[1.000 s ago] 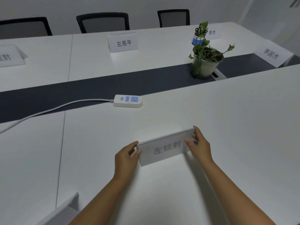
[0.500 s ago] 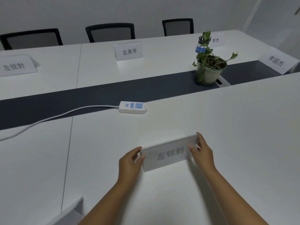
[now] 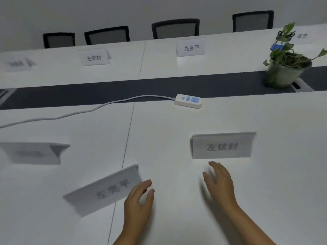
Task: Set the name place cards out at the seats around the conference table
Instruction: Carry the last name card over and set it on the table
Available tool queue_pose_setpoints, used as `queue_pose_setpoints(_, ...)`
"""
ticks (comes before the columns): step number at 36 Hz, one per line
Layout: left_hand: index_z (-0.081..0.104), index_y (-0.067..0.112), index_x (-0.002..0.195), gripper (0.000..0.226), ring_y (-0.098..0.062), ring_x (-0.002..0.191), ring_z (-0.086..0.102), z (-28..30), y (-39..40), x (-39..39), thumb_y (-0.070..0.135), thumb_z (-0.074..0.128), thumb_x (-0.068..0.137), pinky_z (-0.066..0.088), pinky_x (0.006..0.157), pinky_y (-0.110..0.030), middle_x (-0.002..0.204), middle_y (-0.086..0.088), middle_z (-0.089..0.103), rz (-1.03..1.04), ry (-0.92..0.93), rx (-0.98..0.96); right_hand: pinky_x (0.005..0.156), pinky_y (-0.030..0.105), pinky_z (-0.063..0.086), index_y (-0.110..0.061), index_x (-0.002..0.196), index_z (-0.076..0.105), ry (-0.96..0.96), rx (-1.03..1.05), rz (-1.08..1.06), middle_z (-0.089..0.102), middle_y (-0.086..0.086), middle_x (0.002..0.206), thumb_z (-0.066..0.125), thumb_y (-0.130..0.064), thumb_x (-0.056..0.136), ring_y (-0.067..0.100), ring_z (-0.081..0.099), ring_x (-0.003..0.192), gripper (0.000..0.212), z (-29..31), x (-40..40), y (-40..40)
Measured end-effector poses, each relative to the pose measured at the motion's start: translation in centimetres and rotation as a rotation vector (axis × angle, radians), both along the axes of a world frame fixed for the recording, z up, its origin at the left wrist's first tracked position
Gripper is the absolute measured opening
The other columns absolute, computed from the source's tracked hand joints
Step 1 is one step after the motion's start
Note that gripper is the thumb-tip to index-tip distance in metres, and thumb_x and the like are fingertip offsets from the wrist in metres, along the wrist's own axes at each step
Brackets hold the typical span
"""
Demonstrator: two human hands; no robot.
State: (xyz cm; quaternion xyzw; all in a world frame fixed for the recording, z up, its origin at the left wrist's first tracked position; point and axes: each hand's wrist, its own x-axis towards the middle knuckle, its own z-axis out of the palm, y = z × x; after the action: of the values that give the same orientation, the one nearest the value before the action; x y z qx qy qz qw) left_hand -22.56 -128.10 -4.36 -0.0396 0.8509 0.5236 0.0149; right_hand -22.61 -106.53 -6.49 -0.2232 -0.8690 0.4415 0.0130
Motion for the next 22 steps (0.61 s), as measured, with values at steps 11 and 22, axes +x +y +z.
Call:
queue_pose_setpoints(11,0.03,0.012,0.136,0.056,-0.032,0.129,0.035,-0.7,-11.8,2.5,0.017,0.055,0.086,0.031,0.107,-0.047,0.143,-0.015,0.03,0.615,-0.096,-0.012,0.111,0.029,0.024,-0.011,0.139,0.028,-0.035,-0.176,0.374,0.033,0.005,0.148,0.047,-0.027,0.092,0.019,0.031,0.136,0.054,1.2,-1.8,-13.5)
queue_pose_setpoints(22,0.043,0.004,0.128,0.042,-0.035,0.111,0.052,-0.9,-16.3,-1.1,0.013,0.052,0.087,0.039,0.094,-0.04,0.123,-0.023,0.055,0.512,-0.205,0.075,0.092,0.015,0.033,-0.017,0.136,0.036,-0.03,-0.323,0.118,0.049,0.004,0.137,0.051,-0.017,0.089,0.018,0.047,0.123,0.05,1.5,-3.7,-20.0)
